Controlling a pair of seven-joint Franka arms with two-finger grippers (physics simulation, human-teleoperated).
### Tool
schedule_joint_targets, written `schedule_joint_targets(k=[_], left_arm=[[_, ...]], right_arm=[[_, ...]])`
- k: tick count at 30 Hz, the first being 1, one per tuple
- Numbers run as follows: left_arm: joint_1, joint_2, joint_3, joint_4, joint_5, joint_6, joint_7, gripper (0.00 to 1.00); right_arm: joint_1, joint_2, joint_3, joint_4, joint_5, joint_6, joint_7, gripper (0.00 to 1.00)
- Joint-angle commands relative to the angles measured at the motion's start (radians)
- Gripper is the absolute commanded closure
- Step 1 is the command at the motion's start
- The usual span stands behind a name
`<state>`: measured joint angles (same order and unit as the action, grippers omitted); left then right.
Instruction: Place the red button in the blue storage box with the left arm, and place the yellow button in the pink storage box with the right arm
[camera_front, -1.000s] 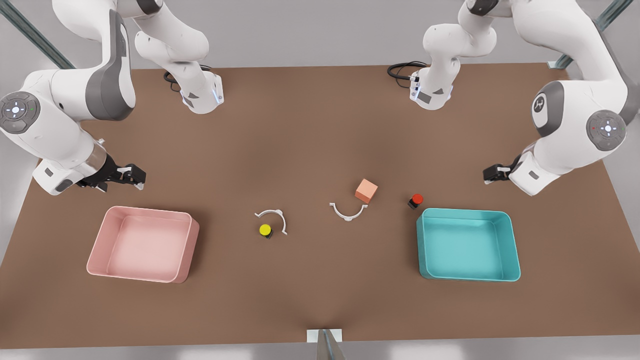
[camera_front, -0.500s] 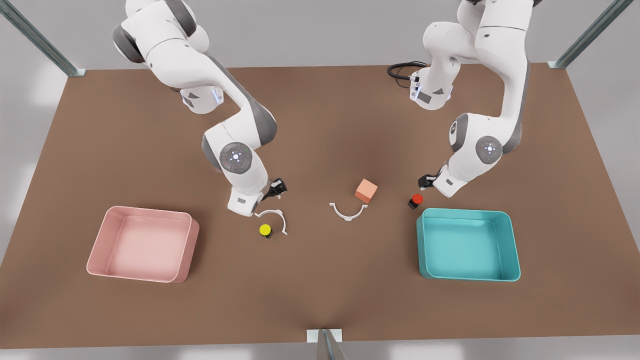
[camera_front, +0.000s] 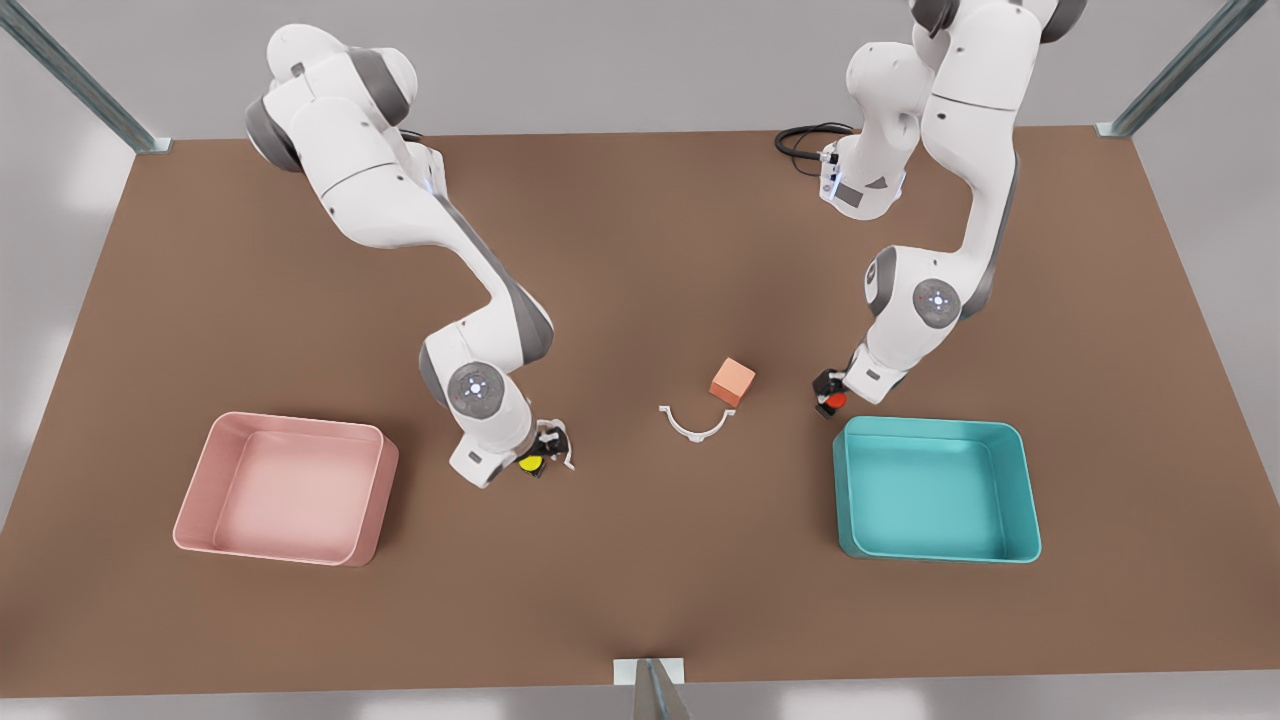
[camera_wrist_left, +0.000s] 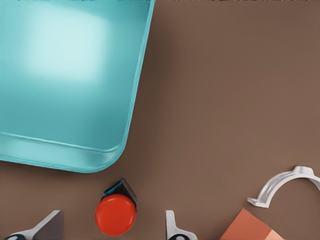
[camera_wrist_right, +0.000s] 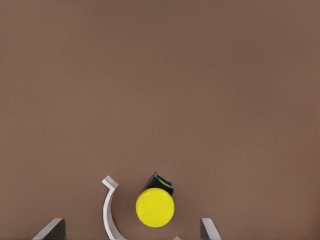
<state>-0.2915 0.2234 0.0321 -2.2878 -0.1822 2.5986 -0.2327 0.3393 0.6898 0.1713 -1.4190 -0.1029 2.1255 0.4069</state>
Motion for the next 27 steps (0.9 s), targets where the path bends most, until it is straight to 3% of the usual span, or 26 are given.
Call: schedule_joint_targets(k=[1,9,18,23,24,27], left_arm=[[0.000,0.002,0.000,-0.002,0.001,0.031,-0.060,0.00],[0.000,0.022,0.000,-0.012,0.003,0.031,-0.056,0.00],[-0.002,0.131,0.000,-0.012,0.004,0.109,-0.056,0.00],[-0.002,0.148,0.000,-0.002,0.003,0.115,-0.056,0.00],[-0.002,0.148,0.000,0.002,0.003,0.115,-0.057,0.00],[0.000,0.148,0.000,0.001,0.003,0.113,-0.051,0.31]], right_arm=[[-0.006,0.022,-0.001,0.002,0.003,0.065,0.156,0.00],[-0.010,0.065,0.011,-0.029,0.003,0.065,0.156,0.00],[-0.023,0.112,0.013,-0.044,0.045,0.073,0.153,0.00],[-0.017,0.154,0.007,-0.044,0.019,0.128,0.151,0.22],[-0.017,0.155,0.007,-0.044,0.012,0.128,0.151,0.22],[-0.020,0.155,0.007,-0.044,0.012,0.128,0.153,0.31]])
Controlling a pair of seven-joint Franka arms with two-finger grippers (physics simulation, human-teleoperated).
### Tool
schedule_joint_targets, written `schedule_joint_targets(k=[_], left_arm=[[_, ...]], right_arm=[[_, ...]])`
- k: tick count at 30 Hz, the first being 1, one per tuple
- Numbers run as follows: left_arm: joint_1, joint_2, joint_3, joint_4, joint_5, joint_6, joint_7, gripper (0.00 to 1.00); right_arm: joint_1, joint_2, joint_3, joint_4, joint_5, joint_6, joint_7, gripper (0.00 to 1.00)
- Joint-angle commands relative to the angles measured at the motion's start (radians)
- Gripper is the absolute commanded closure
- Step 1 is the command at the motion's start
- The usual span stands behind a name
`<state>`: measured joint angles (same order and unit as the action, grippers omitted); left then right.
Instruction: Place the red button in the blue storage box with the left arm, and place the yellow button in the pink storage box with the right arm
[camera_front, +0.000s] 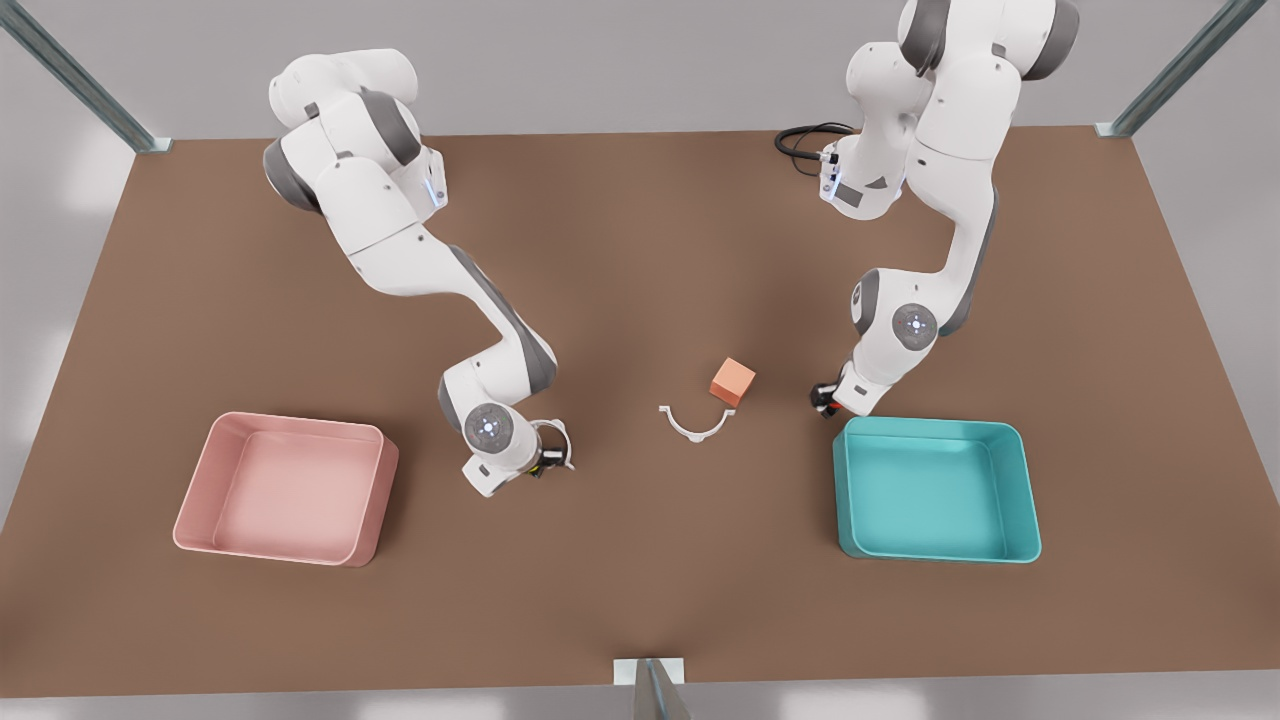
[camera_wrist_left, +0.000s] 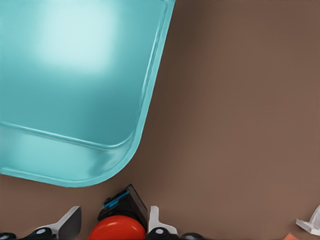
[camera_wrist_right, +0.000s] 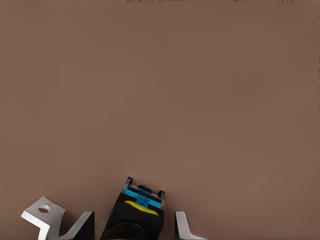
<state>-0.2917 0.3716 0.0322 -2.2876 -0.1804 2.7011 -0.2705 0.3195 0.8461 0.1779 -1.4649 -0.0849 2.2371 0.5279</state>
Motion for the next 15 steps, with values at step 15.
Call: schedule_joint_targets(k=[15], left_arm=[[0.003,-0.217,0.003,-0.112,0.002,-0.142,0.025,0.46]], right_arm=[[-0.043,-0.136,0.009,0.011,-0.006,-0.082,-0.043,0.55]])
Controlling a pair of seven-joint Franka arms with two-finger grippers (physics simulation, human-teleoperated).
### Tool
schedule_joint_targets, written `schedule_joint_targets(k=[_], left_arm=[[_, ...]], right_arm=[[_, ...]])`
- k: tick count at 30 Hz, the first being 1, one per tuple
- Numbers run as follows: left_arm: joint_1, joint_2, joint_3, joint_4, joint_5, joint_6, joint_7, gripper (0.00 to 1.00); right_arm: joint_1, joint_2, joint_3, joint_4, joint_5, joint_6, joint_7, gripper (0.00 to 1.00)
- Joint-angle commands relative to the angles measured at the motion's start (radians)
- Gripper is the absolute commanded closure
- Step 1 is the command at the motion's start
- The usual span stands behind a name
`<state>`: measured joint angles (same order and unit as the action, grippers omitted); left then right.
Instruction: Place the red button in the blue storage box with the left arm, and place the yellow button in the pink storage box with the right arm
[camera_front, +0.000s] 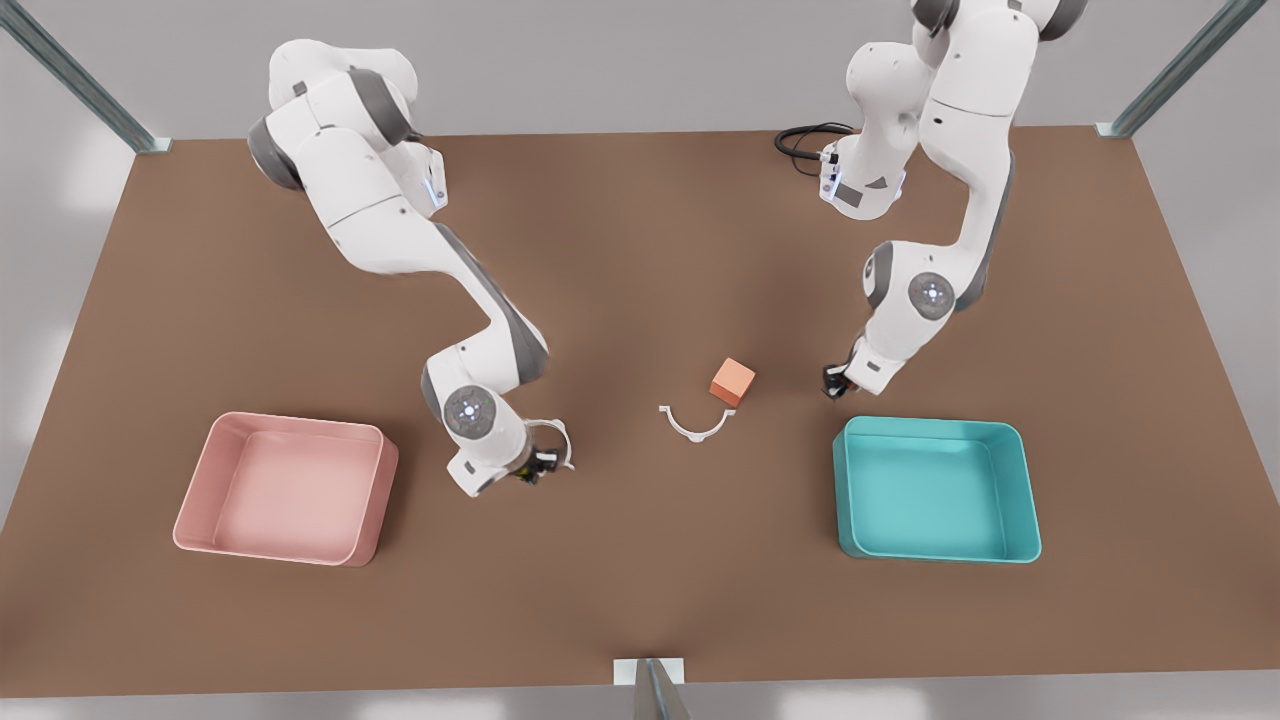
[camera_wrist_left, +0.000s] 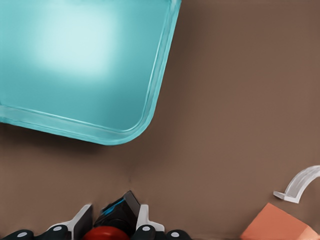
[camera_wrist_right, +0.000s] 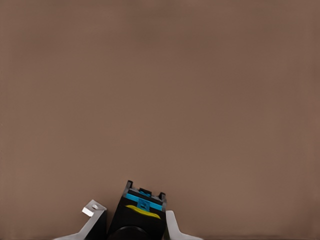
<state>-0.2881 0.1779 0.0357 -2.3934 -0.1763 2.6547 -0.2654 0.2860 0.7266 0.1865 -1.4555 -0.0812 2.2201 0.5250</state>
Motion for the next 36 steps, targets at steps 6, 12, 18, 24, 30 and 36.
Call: schedule_joint_targets(k=[6,12,18,24,30,36], left_arm=[[0.010,-0.123,0.018,0.057,0.008,-0.187,0.015,0.46],[0.040,0.023,0.075,0.338,0.050,-0.234,0.015,0.46],[0.132,0.273,0.116,0.637,0.035,-0.292,0.009,0.46],[0.127,0.324,0.116,0.646,0.035,-0.288,-0.006,0.00],[0.127,0.071,0.125,0.914,0.121,-1.022,0.288,0.00],[0.216,-0.067,0.043,0.971,0.170,-1.179,0.285,0.00]], right_arm=[[-0.123,-0.151,-0.001,0.006,-0.009,-0.220,-0.333,0.54],[-0.281,-0.153,-0.010,0.003,-0.028,-0.292,-0.605,0.54],[-0.464,-0.121,-0.010,0.003,-0.028,-0.278,-0.855,0.53],[-0.556,-0.069,-0.010,0.006,-0.026,-0.232,-0.968,0.23],[-0.525,-0.076,0.019,0.023,-0.028,-0.180,-0.933,0.00],[-0.390,-0.499,0.033,0.143,-0.014,-0.678,-0.569,0.00]])
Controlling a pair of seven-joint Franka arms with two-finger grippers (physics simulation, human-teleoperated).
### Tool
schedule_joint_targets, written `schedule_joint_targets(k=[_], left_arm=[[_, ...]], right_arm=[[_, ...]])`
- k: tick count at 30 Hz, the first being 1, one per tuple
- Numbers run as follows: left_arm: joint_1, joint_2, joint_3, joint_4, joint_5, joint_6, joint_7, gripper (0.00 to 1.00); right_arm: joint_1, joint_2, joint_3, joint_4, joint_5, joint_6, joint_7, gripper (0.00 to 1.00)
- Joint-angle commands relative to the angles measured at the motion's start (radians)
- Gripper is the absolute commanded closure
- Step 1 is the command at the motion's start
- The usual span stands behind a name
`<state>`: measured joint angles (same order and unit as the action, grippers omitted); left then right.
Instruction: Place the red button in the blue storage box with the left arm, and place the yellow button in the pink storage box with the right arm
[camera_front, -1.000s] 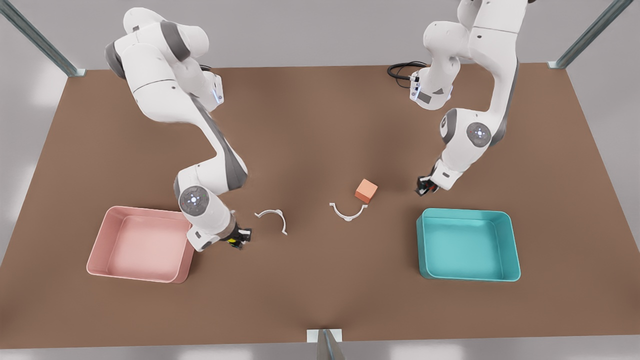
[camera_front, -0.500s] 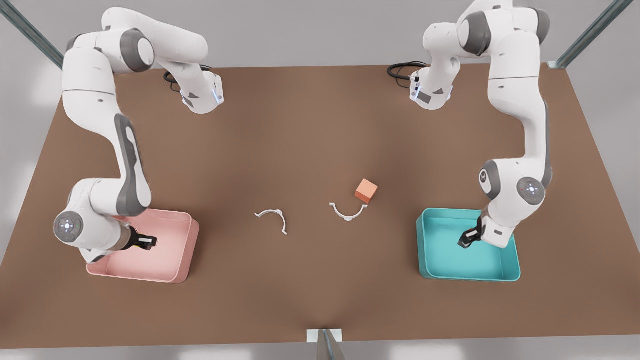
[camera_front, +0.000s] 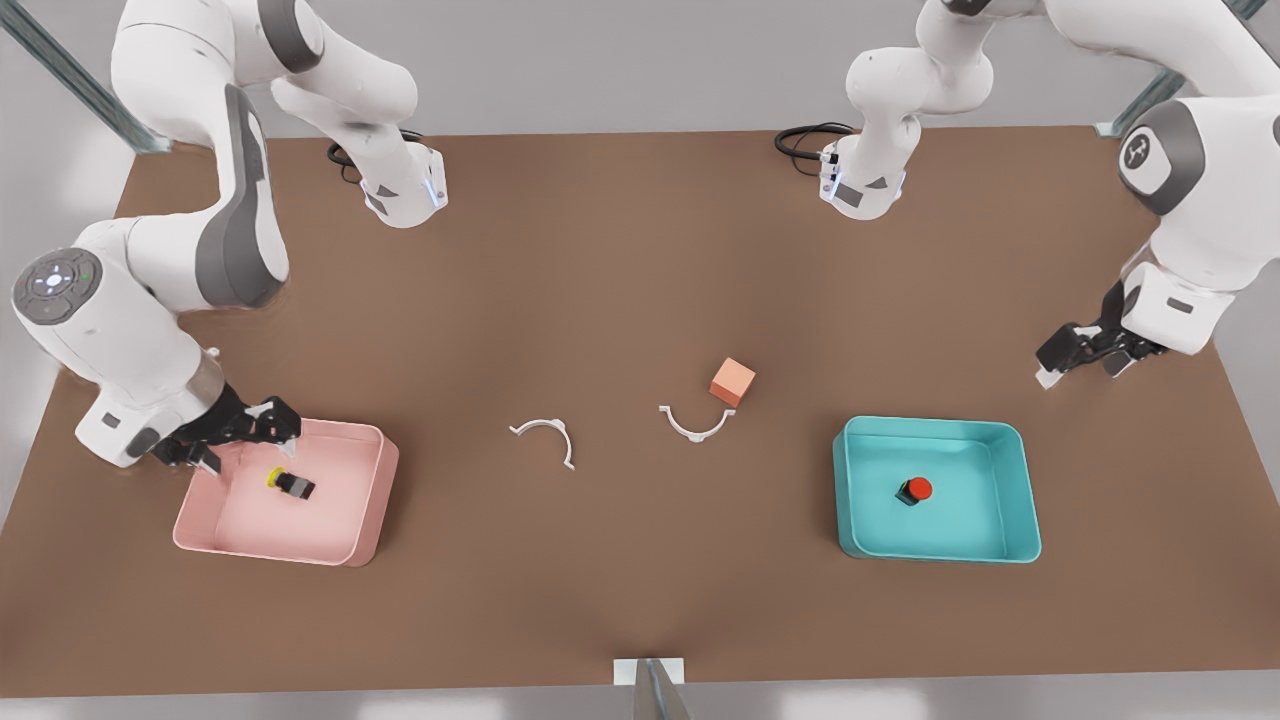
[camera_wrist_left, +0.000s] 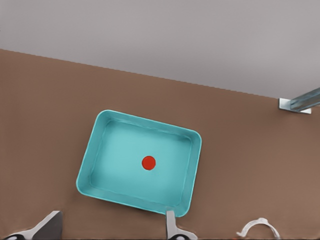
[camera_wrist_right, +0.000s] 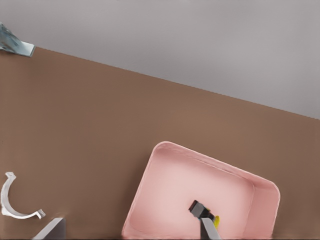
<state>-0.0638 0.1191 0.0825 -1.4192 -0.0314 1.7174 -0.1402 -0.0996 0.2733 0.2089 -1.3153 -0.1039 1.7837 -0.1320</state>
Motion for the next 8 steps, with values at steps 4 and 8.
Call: schedule_joint_targets(k=[4,8], left_arm=[[-0.039,-0.001,-0.004,-0.003,0.025,-0.245,0.156,0.00],[-0.053,-0.003,-0.003,0.002,0.027,-0.246,0.154,0.00]], right_arm=[[0.040,-0.129,-0.111,-0.190,0.009,-0.122,0.091,0.00],[0.034,-0.066,-0.111,-0.176,0.010,-0.116,0.094,0.00]])
